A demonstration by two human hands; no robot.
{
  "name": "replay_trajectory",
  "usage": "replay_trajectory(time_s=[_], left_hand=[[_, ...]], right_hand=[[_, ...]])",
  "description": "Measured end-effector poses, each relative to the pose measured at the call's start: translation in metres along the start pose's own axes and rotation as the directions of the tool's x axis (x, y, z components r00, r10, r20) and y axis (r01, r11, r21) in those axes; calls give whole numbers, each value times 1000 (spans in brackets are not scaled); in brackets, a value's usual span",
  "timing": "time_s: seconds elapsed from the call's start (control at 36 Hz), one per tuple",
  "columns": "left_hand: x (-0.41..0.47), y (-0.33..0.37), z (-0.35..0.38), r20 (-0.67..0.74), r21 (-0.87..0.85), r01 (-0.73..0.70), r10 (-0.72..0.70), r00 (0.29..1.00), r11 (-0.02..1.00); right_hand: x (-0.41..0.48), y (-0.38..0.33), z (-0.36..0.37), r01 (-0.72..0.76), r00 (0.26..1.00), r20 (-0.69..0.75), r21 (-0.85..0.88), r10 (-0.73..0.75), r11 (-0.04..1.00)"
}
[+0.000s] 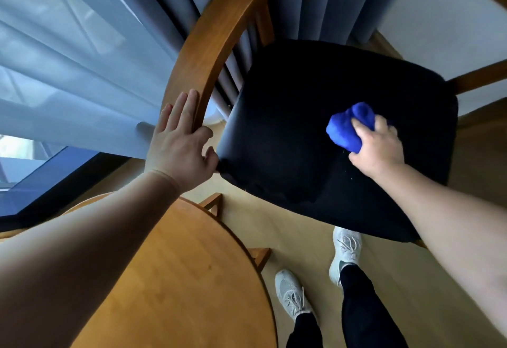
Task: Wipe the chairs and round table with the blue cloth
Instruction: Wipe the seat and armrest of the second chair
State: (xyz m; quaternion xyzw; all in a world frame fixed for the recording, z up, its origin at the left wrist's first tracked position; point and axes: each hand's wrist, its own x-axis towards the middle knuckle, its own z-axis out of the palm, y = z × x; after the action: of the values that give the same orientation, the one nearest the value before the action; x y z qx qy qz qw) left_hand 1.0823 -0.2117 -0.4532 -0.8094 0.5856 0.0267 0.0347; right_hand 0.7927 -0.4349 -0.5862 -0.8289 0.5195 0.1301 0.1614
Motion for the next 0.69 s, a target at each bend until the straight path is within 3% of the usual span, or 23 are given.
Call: replay_trajectory(time_s=[0.39, 0.56, 0.69], left_hand=[[-2, -4, 5, -31, 3, 14, -14, 999, 1000], [-2, -1, 2, -11, 1, 37, -37, 999, 999], [-3, 1, 0, -16, 2, 43, -43, 999, 999]], right_hand=[[-87, -11, 42, 69, 997, 24, -1, -69, 998], [-123, -9, 59, 140, 986, 91, -5, -139, 990], [-155, -1, 75, 232, 970, 67, 10, -232, 973]])
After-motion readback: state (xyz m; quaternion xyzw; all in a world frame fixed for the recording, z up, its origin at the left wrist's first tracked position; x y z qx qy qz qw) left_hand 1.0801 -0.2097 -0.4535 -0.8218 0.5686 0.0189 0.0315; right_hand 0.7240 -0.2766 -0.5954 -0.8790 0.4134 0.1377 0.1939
